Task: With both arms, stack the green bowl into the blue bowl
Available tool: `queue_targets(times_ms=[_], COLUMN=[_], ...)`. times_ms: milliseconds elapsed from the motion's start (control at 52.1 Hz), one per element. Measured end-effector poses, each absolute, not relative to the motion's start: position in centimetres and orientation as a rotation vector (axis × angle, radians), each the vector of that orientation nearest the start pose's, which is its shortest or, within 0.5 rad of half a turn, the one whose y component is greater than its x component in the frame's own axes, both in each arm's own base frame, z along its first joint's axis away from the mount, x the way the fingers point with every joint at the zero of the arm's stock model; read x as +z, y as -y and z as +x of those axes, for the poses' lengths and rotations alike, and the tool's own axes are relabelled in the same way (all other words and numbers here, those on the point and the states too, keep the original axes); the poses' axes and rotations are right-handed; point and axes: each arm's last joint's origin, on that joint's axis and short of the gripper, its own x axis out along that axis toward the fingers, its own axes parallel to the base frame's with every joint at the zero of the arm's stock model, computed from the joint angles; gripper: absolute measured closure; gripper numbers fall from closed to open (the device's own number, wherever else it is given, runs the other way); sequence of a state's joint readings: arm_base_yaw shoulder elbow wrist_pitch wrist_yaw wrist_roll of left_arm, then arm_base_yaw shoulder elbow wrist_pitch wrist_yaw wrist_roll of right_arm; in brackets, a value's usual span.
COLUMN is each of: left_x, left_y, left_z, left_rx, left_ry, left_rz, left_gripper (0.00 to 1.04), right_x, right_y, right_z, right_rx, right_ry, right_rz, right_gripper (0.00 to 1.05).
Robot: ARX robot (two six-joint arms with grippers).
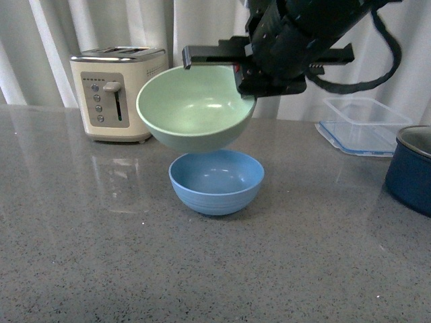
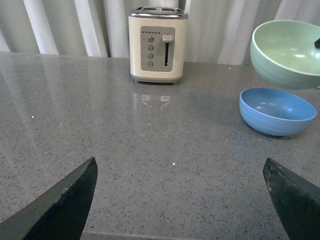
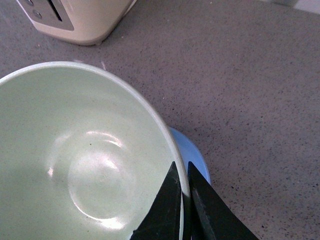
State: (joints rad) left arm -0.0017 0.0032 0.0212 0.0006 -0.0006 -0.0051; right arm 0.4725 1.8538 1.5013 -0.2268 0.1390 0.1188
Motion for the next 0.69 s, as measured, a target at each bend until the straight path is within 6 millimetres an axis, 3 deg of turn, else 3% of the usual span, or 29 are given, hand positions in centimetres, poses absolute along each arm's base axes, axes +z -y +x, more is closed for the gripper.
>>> queue_targets(times_ms=[192,384,441,691], left_x=[17.1,17.1,17.1,17.1], left_y=[0.0,0.0,0.0,0.0], left_z=[9.7,9.7,9.7,9.7], left_rx=[-0.002,-0.002,-0.001,-0.002], left_ry=[0.018,0.018,0.018,0.018], left_rz=[-0.005,-0.005,-0.005,-0.005], left_gripper=[0.07,0.07,0.07,0.07], right_x=[25.0,23.3,23.3,25.2], right_y=[-19.9,-19.2,-18.8,-17.4], right_z=[39.5,40.8,41.0,40.4], right_rx=[0.270,0.225,0.212,0.216], right_ry=[-0.635,-0.674,-0.671,-0.610], right_rz=[-0.087,-0.079,-0.073,-0.038], right_gripper=[1.04,1.03,0.92,0.58])
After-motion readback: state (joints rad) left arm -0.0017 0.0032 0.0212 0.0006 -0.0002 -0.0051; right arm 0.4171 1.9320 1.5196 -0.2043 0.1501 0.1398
